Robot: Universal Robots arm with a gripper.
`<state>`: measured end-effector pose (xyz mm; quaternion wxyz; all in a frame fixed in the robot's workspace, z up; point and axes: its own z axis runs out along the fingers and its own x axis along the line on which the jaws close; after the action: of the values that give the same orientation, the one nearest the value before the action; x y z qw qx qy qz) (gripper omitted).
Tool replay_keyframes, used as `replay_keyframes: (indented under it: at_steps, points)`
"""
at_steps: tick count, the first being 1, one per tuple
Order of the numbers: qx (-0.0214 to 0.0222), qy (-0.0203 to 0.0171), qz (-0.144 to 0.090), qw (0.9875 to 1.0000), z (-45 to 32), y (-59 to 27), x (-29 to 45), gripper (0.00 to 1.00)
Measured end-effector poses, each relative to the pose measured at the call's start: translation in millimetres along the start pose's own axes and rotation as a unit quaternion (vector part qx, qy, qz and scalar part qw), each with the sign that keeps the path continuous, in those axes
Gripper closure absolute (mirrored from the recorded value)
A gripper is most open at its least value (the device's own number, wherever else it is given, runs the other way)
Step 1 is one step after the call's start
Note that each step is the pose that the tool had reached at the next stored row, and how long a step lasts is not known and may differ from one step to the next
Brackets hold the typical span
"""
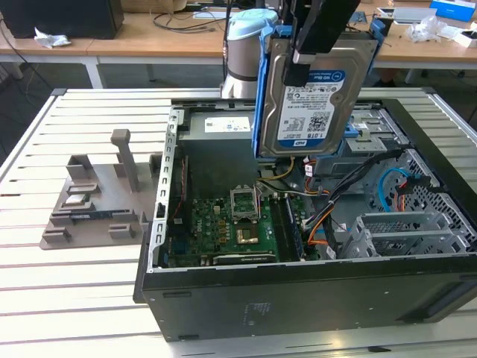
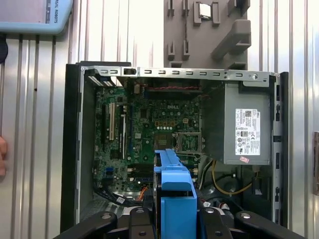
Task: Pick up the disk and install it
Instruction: 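Pick up the disk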
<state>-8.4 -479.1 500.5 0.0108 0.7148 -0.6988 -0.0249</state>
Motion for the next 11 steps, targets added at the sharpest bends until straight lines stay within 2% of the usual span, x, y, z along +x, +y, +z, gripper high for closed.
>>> replay_keyframes:
  at_steps: [9, 11]
  points:
    - [0.0, 0.0, 0.0, 1.0, 0.0, -0.9, 7.4, 0.63]
    - [0.0, 0.0, 0.0, 1.0, 0.1, -1.6, 16.0, 0.63]
